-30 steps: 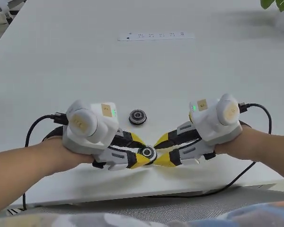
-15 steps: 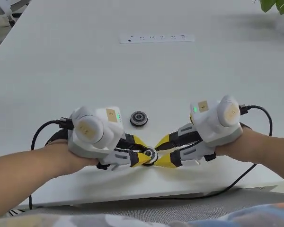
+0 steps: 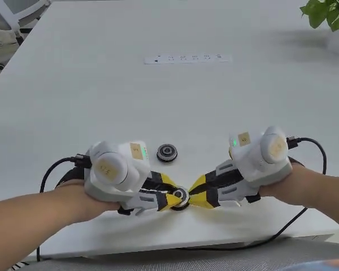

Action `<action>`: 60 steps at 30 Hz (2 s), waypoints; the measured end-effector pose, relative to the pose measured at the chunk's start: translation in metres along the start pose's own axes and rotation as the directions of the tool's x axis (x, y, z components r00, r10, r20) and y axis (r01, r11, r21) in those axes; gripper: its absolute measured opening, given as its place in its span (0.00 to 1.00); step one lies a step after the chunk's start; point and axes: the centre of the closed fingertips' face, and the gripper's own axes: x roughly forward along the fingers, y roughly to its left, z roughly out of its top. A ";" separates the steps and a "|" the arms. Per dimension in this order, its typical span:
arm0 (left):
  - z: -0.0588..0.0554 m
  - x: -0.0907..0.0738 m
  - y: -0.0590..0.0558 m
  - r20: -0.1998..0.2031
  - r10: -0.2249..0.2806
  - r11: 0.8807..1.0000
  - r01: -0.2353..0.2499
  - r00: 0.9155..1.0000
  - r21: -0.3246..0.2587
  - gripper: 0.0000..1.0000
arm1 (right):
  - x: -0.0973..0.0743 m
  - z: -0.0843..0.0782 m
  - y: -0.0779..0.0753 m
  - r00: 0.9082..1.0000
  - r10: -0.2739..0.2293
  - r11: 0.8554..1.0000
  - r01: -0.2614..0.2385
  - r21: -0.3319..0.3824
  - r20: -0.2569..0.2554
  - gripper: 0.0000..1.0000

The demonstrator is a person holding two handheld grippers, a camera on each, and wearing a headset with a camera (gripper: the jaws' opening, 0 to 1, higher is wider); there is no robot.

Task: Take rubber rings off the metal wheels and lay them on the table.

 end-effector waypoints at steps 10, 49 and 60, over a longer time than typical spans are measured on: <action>0.000 0.000 0.000 0.000 0.008 1.000 -0.008 1.000 0.007 0.13 | 0.001 -0.002 0.001 1.000 0.004 0.999 -0.003 0.051 -0.016 0.05; -0.001 -0.001 -0.001 -0.014 0.028 0.999 -0.028 1.000 0.039 0.13 | -0.005 -0.002 -0.001 1.000 0.006 0.973 -0.010 0.230 0.016 0.00; -0.001 -0.001 0.000 -0.012 0.030 0.999 -0.030 0.999 0.037 0.13 | -0.006 -0.001 -0.003 0.999 0.007 0.947 -0.022 0.322 0.049 0.00</action>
